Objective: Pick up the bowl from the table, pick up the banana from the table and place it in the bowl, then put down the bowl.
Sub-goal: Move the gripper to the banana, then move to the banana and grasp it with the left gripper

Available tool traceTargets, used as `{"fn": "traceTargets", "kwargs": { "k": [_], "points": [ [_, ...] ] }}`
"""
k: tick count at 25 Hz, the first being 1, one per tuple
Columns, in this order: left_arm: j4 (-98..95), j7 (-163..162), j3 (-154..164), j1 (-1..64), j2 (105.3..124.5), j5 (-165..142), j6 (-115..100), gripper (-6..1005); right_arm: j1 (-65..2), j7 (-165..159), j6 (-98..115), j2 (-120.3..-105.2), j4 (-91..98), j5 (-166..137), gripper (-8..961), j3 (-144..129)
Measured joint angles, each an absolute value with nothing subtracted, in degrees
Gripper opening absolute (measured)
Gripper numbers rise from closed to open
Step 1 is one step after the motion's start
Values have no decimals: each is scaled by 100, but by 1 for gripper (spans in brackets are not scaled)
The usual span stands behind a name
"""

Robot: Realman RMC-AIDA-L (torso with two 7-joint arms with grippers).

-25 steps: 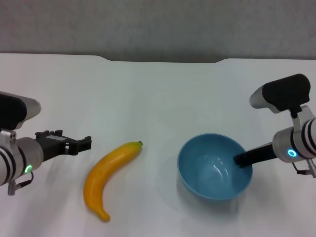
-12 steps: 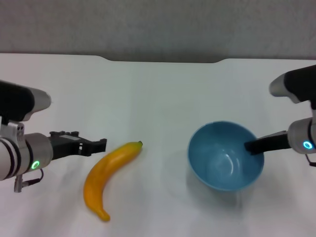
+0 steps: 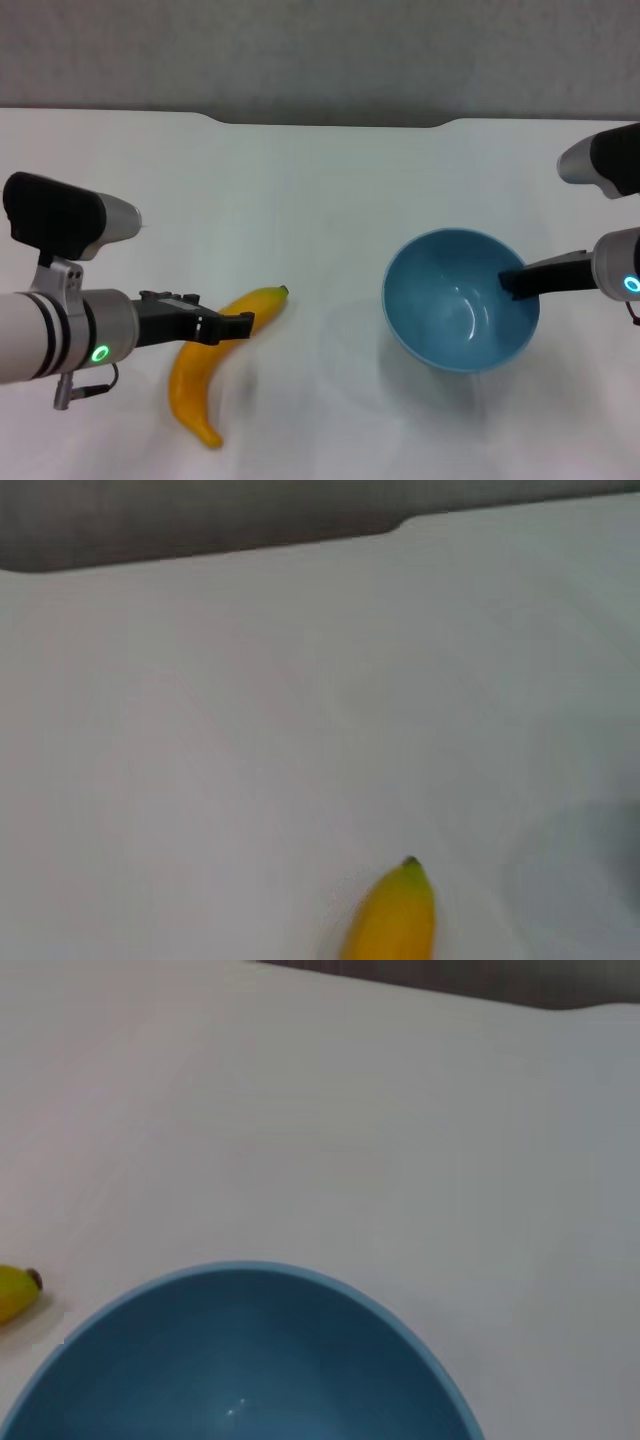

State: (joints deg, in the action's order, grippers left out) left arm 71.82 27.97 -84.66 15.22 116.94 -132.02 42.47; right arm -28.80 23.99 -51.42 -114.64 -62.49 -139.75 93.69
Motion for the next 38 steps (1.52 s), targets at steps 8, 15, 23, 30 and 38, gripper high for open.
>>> {"fn": "traceTargets", "kwargs": {
  "k": [8,15,23,30,38],
  "points": [
    [6873,2737,-8267,1712,11701,-13181,4222,882,-2845,2397,-5142,-11466,-6463,-14042,32,9365],
    [6560,2715,-8245,1943,11700,-13352,4176,885,-2856,2392,-5150,-11470,-6504,-14046,32,9335],
    [6441,2616,-8268,2003,11698,-13429,4125,885,-2839,2390,-5198,-11476,-6545,-14044,32,9316],
    [6211,2602,-8288,2062,11692,-13496,4094,885,-2828,2390,-5218,-11479,-6574,-14043,32,9316],
    [6011,2598,-8305,2120,11690,-13609,3931,886,-2826,2390,-5225,-11473,-6575,-14019,32,9304]
  ]
}}
